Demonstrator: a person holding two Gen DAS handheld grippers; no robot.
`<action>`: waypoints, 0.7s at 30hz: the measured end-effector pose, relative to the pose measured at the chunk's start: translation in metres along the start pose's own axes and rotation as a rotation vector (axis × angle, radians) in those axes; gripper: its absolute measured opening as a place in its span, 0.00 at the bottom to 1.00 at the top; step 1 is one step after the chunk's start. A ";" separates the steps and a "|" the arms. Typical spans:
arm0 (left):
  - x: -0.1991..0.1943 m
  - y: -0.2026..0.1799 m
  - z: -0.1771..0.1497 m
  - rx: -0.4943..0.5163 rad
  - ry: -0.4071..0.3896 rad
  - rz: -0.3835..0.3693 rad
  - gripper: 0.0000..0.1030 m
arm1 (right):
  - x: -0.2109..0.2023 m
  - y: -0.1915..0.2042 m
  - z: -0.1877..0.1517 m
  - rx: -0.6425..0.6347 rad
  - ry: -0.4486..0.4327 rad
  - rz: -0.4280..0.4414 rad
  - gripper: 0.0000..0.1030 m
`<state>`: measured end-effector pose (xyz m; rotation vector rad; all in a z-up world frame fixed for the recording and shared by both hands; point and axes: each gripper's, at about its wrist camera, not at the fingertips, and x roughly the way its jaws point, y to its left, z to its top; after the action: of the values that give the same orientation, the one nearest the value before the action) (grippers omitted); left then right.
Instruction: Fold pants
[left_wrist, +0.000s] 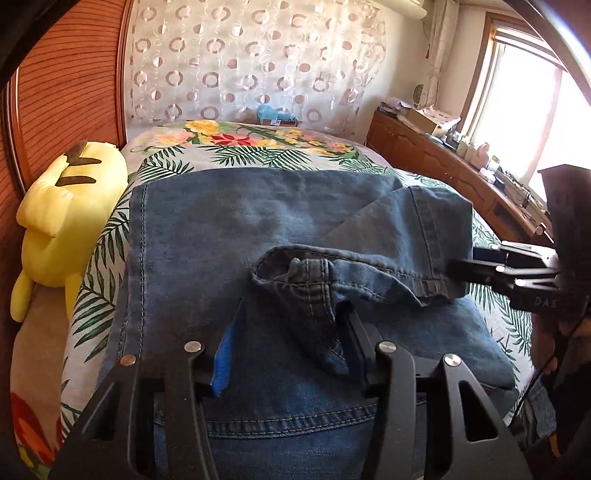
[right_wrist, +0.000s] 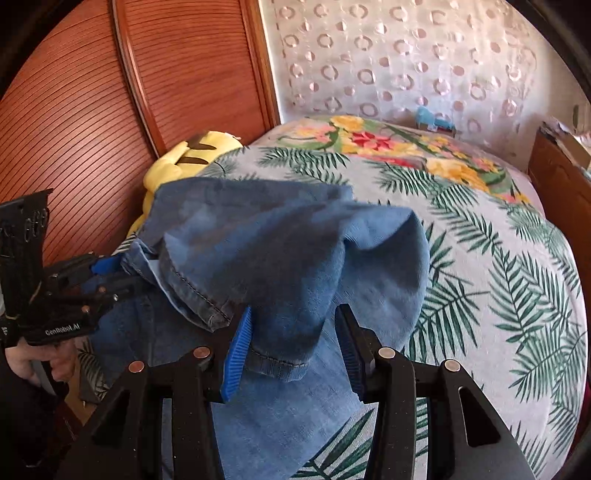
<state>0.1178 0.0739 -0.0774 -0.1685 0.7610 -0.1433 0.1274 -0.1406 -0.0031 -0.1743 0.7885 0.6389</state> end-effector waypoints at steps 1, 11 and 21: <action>0.001 0.000 0.001 -0.006 -0.006 -0.008 0.47 | 0.002 -0.001 0.000 0.007 0.005 0.002 0.46; -0.016 -0.014 -0.001 0.011 -0.061 -0.050 0.09 | 0.013 -0.015 0.010 0.062 0.005 0.140 0.07; -0.106 -0.036 -0.003 0.025 -0.249 -0.101 0.09 | -0.085 0.013 0.080 -0.095 -0.259 0.141 0.02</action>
<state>0.0370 0.0587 -0.0011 -0.1967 0.5022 -0.2232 0.1230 -0.1397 0.1138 -0.1201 0.5237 0.8147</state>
